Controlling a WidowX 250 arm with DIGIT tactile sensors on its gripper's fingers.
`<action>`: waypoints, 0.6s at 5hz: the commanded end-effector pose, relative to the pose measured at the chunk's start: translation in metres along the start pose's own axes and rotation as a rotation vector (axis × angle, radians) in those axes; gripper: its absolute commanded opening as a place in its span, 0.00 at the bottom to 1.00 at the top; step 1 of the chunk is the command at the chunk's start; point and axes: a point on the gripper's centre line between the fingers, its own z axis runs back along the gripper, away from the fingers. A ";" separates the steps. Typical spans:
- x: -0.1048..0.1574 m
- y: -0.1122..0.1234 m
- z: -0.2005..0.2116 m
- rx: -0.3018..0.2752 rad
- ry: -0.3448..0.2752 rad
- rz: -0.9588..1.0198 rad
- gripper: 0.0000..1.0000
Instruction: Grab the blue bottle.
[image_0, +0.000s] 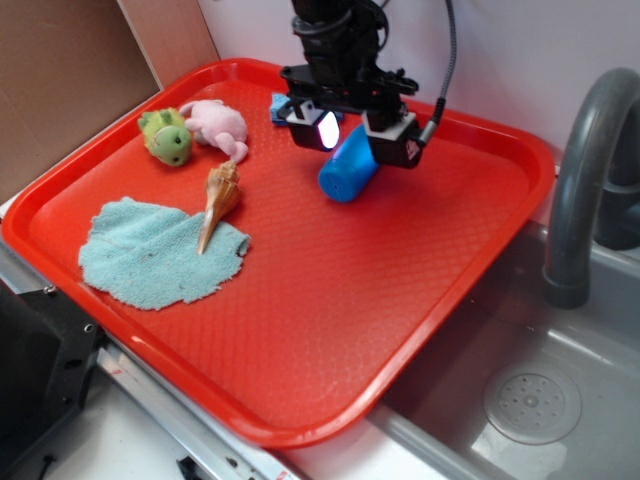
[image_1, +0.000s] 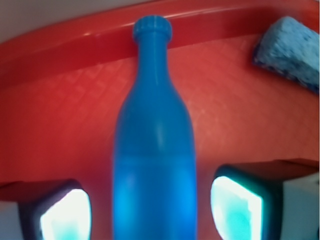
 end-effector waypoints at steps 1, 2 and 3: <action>0.004 -0.011 -0.005 0.015 -0.029 -0.031 0.00; -0.001 0.001 0.009 0.021 -0.067 0.004 0.00; -0.014 0.015 0.058 0.094 -0.069 0.022 0.00</action>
